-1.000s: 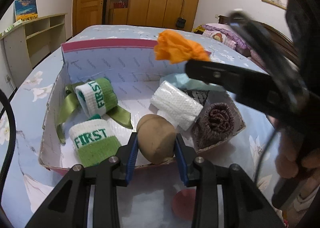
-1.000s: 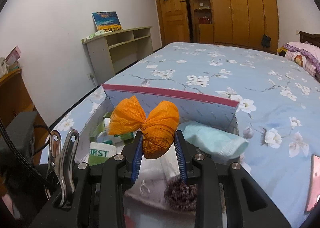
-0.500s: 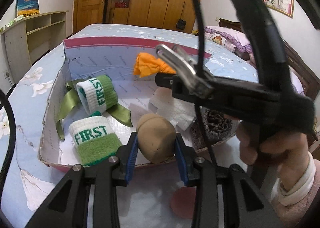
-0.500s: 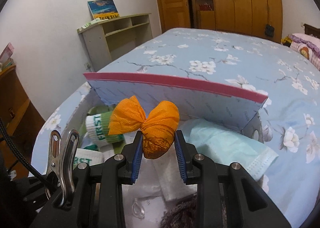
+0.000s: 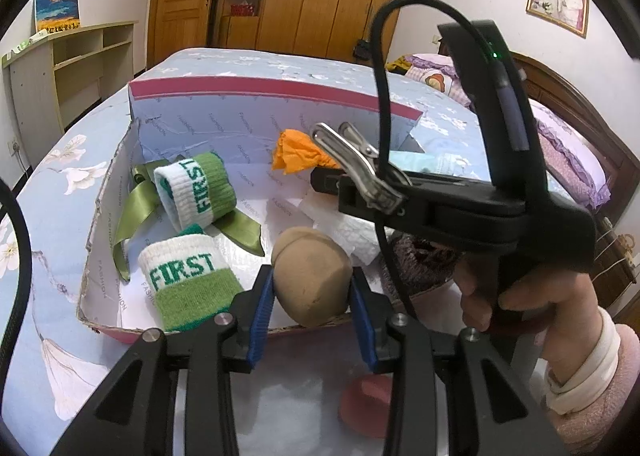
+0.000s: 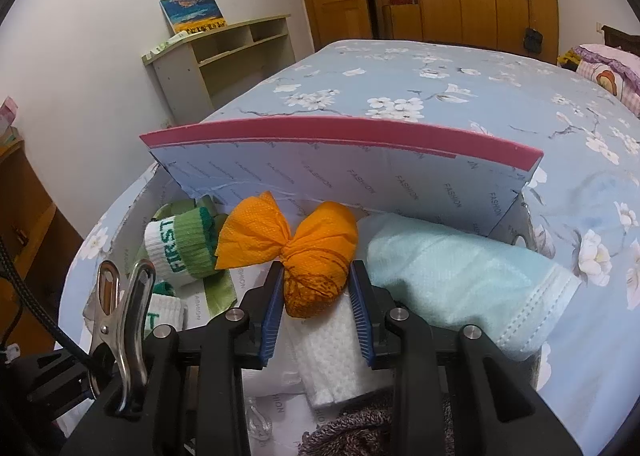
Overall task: Organize soft objects
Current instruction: 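Lower both items into the box and open both grippers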
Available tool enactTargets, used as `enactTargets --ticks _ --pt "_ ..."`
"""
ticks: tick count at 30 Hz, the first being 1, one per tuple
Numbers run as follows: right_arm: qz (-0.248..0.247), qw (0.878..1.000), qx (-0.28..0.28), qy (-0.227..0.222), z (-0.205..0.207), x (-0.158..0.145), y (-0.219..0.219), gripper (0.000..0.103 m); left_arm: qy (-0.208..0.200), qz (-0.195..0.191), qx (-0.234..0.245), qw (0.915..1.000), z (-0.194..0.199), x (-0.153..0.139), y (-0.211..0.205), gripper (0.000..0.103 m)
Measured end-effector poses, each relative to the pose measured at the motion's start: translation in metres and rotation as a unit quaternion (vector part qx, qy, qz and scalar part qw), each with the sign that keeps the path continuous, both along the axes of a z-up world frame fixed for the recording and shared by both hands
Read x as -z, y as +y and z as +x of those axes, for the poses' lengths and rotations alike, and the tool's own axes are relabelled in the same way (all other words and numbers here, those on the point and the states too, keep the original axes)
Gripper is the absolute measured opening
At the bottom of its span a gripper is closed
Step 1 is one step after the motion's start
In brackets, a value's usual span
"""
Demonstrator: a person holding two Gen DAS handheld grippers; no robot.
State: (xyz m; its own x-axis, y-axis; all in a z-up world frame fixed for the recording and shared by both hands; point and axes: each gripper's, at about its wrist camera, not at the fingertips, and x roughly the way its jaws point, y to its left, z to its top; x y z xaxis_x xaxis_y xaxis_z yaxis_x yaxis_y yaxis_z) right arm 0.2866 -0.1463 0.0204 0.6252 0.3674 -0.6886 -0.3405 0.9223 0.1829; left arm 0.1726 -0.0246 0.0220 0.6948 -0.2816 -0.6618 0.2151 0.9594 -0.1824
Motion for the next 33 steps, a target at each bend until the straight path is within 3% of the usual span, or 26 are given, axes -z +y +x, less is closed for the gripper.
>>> enactTargets --ticks 9,19,33 --pt "0.016 1.0 0.001 -0.009 -0.005 -0.009 -0.003 0.041 -0.006 0.0 -0.005 1.0 -0.008 -0.008 0.003 0.042" --pt "0.023 0.999 0.002 -0.032 -0.018 -0.029 -0.004 0.042 -0.011 -0.004 -0.012 0.9999 -0.017 -0.016 0.014 0.042" --pt "0.034 0.997 -0.004 -0.066 -0.068 -0.061 -0.012 0.042 -0.016 -0.008 -0.02 0.9996 -0.043 -0.032 0.024 0.042"
